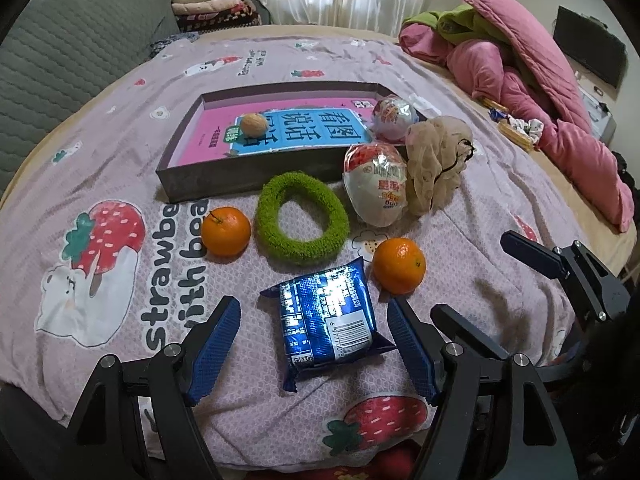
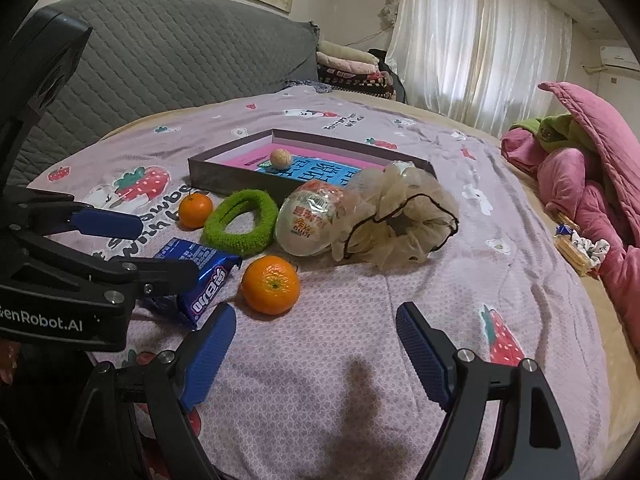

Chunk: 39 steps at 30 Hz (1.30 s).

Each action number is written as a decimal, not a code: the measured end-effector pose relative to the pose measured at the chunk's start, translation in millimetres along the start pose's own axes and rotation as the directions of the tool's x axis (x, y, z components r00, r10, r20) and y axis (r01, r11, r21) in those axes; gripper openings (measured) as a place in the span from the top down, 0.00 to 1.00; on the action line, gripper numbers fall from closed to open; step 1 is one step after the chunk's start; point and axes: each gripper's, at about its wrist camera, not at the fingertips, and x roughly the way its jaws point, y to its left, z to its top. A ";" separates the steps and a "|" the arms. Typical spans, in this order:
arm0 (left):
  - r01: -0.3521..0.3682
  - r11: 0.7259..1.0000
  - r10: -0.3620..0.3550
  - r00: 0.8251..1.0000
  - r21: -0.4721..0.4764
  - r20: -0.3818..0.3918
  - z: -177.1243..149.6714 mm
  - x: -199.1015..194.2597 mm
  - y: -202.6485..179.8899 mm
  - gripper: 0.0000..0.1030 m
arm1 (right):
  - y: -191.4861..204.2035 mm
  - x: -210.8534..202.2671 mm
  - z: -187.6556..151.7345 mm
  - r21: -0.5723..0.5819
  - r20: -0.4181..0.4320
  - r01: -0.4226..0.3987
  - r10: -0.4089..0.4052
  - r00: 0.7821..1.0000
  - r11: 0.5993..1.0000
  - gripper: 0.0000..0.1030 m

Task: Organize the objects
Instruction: 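Move the left tool toward the blue snack packet while the right approaches a mandarin, then close the left tool on the blue snack packet while the right grasps the mandarin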

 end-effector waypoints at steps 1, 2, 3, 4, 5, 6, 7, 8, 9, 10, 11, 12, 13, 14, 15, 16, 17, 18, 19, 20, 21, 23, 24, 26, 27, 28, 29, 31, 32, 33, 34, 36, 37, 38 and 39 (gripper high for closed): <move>0.000 1.000 0.000 1.000 0.000 -0.003 0.0 1.7 -0.5 0.25 | 0.1 0.7 -0.3 -0.001 0.000 -0.001 0.001 1.000 1.000 0.21; 0.001 1.000 -0.001 1.000 0.000 -0.004 -0.2 2.7 -0.4 0.25 | 0.1 1.5 -0.6 -0.002 0.002 -0.005 0.005 1.000 1.000 0.21; 0.000 1.000 0.000 1.000 0.002 -0.004 0.1 4.0 -0.6 0.25 | 0.4 2.3 -0.5 -0.004 0.002 -0.007 0.007 1.000 1.000 0.21; -0.003 1.000 0.003 1.000 0.001 -0.003 0.1 4.7 -0.4 0.25 | 0.9 3.3 -0.5 -0.006 0.002 -0.007 0.007 1.000 1.000 0.21; -0.004 1.000 0.004 1.000 -0.001 -0.003 0.3 6.1 0.1 0.25 | 1.5 4.6 -0.5 -0.010 0.001 -0.007 0.007 1.000 1.000 0.21; -0.001 1.000 0.001 1.000 -0.005 -0.007 0.6 7.9 0.7 0.25 | 2.2 5.8 -0.7 -0.015 0.000 -0.008 0.008 1.000 1.000 0.21; 0.001 1.000 -0.001 1.000 -0.009 -0.010 0.9 9.6 1.3 0.25 | 2.8 6.5 -0.8 -0.017 0.000 -0.009 0.009 1.000 1.000 0.21; 0.000 1.000 -0.001 1.000 -0.012 -0.012 1.2 11.1 1.4 0.25 | 3.9 8.2 -1.1 -0.023 -0.003 -0.006 0.006 1.000 1.000 0.21; 0.003 1.000 -0.003 1.000 -0.014 -0.016 1.8 12.8 1.4 0.25 | 4.3 9.8 -1.2 -0.027 -0.006 -0.004 0.004 1.000 1.000 0.21; 0.006 1.000 -0.006 1.000 -0.015 -0.017 2.5 14.1 1.3 0.25 | 4.7 11.4 -1.4 -0.029 -0.008 -0.004 0.003 1.000 1.000 0.21; 0.006 1.000 -0.006 1.000 -0.013 -0.018 2.9 15.7 0.6 0.25 | 5.0 13.5 -1.7 -0.032 -0.013 -0.002 0.002 1.000 0.999 0.21; 0.003 1.000 -0.003 1.000 -0.010 -0.019 3.3 17.3 0.2 0.25 | 4.9 14.8 -1.9 -0.034 -0.015 -0.004 0.003 1.000 0.999 0.21; 0.001 1.000 -0.001 1.000 -0.010 -0.020 3.8 18.7 0.3 0.25 | 5.0 17.1 -2.0 -0.035 -0.020 -0.005 0.004 1.000 0.999 0.21; -0.001 1.000 0.000 1.000 -0.012 -0.024 4.3 20.6 0.7 0.25 | 5.1 18.7 -2.0 -0.037 -0.021 -0.003 0.003 1.000 0.999 0.21; 0.000 1.000 -0.001 1.000 -0.016 -0.029 4.7 22.7 1.5 0.25 | 5.3 20.3 -1.9 -0.039 -0.021 -0.004 0.003 1.000 0.999 0.21; 0.001 1.000 -0.001 1.000 -0.018 -0.031 4.6 24.1 1.6 0.25 | 5.6 22.1 -1.8 -0.043 -0.022 -0.001 0.000 1.000 0.999 0.21; -0.002 1.000 0.001 0.999 -0.019 -0.035 4.9 26.0 2.1 0.25 | 5.9 22.6 -1.9 -0.047 -0.020 0.002 -0.002 1.000 0.999 0.21; -0.004 1.000 0.003 0.999 -0.020 -0.037 5.4 27.7 2.5 0.25 | 6.6 23.7 -1.8 -0.052 -0.018 0.002 -0.003 1.000 0.999 0.21; -0.006 1.000 0.005 0.999 -0.022 -0.041 5.9 29.6 3.1 0.25 | 7.1 24.8 -1.7 -0.055 -0.018 0.001 -0.002 1.000 0.998 0.21; -0.005 1.000 0.004 0.999 -0.027 -0.045 6.6 31.7 4.0 0.25 | 8.2 26.4 -1.4 -0.060 -0.019 0.001 -0.002 1.000 0.998 0.21; -0.003 1.000 0.002 0.999 -0.030 -0.049 7.4 33.3 4.6 0.25 | 9.2 27.9 -1.3 -0.064 -0.020 0.001 -0.003 1.000 0.998 0.21; -0.004 0.999 0.002 0.998 -0.036 -0.055 8.5 37.2 5.7 0.25 | 11.6 31.6 -0.6 -0.073 -0.017 0.004 -0.006 1.000 0.997 0.21; -0.004 0.999 0.002 0.998 -0.036 -0.057 8.8 38.5 5.9 0.25 | 12.2 32.7 -0.3 -0.074 -0.015 0.006 -0.007 1.000 0.997 0.21; -0.002 0.999 -0.001 0.998 -0.043 -0.059 9.5 41.0 7.1 0.25 | 12.9 35.9 0.7 -0.075 -0.012 0.005 -0.006 1.000 0.997 0.21; 0.001 0.999 -0.004 0.998 -0.047 -0.061 10.1 42.3 8.0 0.25 | 13.2 37.4 0.9 -0.075 -0.012 0.007 -0.008 1.000 0.997 0.21; 0.002 0.999 -0.005 0.998 -0.049 -0.062 10.3 43.3 8.4 0.25 | 13.5 39.5 1.3 -0.078 -0.010 0.009 -0.009 1.000 0.997 0.21; 0.004 0.999 -0.007 0.998 -0.054 -0.062 10.8 44.2 9.4 0.25 | 14.0 40.6 1.7 -0.080 -0.009 0.012 -0.013 1.000 0.997 0.21; 0.001 0.998 -0.005 0.998 -0.058 -0.060 11.3 45.5 10.3 0.25 | 14.7 43.7 2.7 -0.082 -0.006 0.013 -0.013 1.000 0.997 0.21; 0.000 0.998 -0.003 0.998 -0.059 -0.058 11.5 45.6 10.5 0.25 | 15.0 44.6 3.0 -0.083 -0.005 0.014 -0.015 1.000 0.996 0.21; -0.003 0.998 0.000 0.998 -0.058 -0.055 11.7 45.7 10.5 0.25 | 15.4 46.3 3.3 -0.084 -0.005 0.016 -0.017 1.000 0.996 0.21; -0.005 0.998 0.002 0.999 -0.058 -0.053 12.2 45.8 11.0 0.25 | 15.5 47.6 3.7 -0.084 -0.005 0.012 -0.012 1.000 0.996 0.21; -0.002 0.998 -0.001 0.999 -0.062 -0.055 12.4 46.8 12.9 0.25 | 15.5 49.9 4.2 -0.082 -0.007 0.004 -0.004 1.000 0.997 0.25; -0.002 0.998 -0.001 0.998 -0.067 -0.055 12.4 47.1 14.3 0.25 | 15.9 51.1 4.8 -0.083 -0.007 0.006 -0.007 1.000 0.996 0.25; 0.001 0.997 -0.005 0.998 -0.074 -0.057 12.4 47.7 16.1 0.25 | 16.7 52.0 5.4 -0.087 -0.005 0.009 -0.009 1.000 0.996 0.26; 0.003 0.997 -0.007 0.998 -0.077 -0.061 12.3 48.5 17.2 0.25 | 17.5 52.6 6.1 -0.090 -0.002 0.008 -0.009 1.000 0.996 0.28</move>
